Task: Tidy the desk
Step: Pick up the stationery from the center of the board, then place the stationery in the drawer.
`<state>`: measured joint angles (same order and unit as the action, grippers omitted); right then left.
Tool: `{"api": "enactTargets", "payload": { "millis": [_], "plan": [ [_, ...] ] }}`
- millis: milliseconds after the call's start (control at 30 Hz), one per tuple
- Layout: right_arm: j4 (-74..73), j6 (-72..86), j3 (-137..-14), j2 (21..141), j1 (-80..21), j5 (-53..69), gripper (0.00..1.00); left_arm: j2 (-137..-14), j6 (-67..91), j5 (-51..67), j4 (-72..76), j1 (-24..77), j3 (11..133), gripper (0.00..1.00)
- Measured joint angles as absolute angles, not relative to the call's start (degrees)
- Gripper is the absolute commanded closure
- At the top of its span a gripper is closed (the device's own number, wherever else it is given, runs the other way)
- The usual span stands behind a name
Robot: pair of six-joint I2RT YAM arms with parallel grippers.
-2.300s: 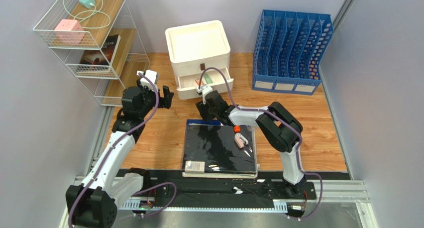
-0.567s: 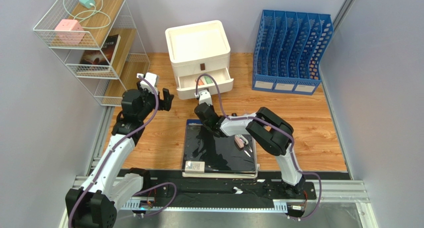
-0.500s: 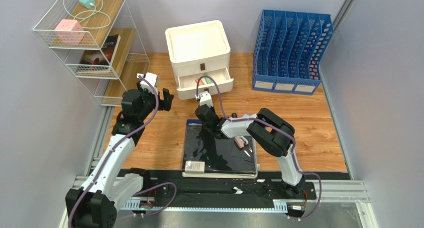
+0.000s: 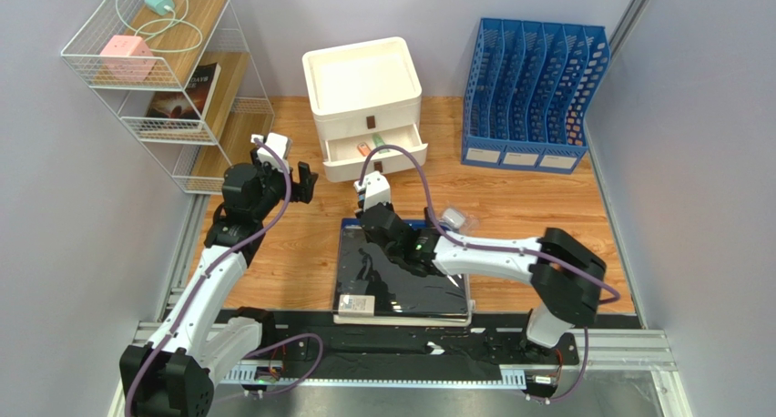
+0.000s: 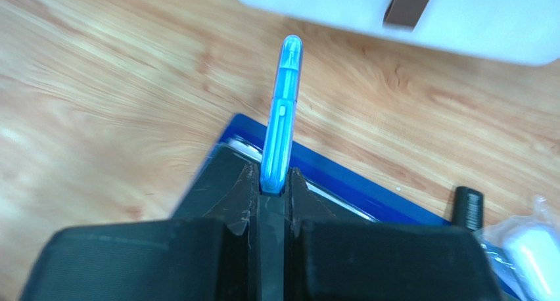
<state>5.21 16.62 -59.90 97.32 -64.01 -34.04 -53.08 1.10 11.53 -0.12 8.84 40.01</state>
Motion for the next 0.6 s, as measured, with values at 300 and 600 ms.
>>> {"api": "enactTargets", "payload": {
  "millis": [300,600],
  "plan": [
    [-8.4,18.6,-74.0,90.0,-58.7,-29.8,1.00,-52.8,1.1,11.5,-0.1,8.8,40.0,0.14],
    [-16.1,30.2,-83.4,96.9,-43.3,-13.0,1.00,-51.8,1.1,11.4,0.1,8.8,39.5,0.14]
  ]
}}
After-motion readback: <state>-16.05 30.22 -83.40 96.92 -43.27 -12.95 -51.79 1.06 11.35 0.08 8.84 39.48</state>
